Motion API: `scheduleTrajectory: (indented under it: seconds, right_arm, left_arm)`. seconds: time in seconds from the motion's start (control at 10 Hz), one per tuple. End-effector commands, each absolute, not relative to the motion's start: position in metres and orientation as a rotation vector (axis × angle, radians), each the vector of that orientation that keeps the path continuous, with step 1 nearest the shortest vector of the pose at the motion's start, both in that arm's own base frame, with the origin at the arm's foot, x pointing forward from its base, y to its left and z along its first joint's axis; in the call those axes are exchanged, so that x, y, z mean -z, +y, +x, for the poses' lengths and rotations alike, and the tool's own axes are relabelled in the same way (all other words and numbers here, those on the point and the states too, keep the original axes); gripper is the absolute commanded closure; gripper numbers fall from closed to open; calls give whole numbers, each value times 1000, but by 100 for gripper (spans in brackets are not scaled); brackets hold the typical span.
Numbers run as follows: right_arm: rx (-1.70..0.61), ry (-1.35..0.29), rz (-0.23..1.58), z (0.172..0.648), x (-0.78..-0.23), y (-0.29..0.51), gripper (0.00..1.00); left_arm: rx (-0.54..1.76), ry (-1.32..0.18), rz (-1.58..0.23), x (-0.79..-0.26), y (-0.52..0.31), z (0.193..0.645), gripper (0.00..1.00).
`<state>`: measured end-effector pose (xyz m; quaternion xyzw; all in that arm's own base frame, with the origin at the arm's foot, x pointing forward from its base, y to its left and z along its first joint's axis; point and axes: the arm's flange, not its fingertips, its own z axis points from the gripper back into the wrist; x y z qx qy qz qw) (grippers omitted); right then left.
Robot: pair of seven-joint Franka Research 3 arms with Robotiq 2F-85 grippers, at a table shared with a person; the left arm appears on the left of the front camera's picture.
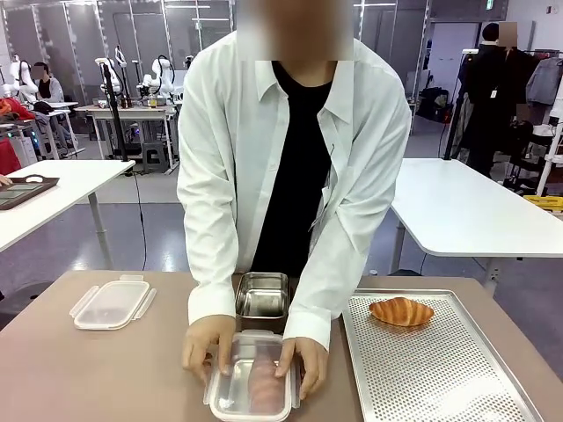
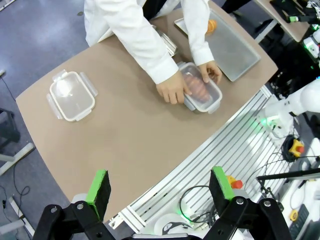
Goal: Place the bread into the airtight container.
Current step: Pick up a Butter Roll and place it into an empty Airtight Container.
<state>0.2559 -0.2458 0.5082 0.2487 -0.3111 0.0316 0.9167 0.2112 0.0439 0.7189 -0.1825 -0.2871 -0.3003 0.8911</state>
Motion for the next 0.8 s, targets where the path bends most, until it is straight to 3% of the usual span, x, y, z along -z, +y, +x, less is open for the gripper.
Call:
scheduleTrajectory:
  seconds: [0.0,0.7]
  right_arm:
    - [-67,-644,520,257,-510,-247,0]
    - [-67,-644,520,257,-510,-247,0]
  left_arm:
    - [633,-596,-367,-720,44,212,0]
    - [633,-596,-367,-720,44,212,0]
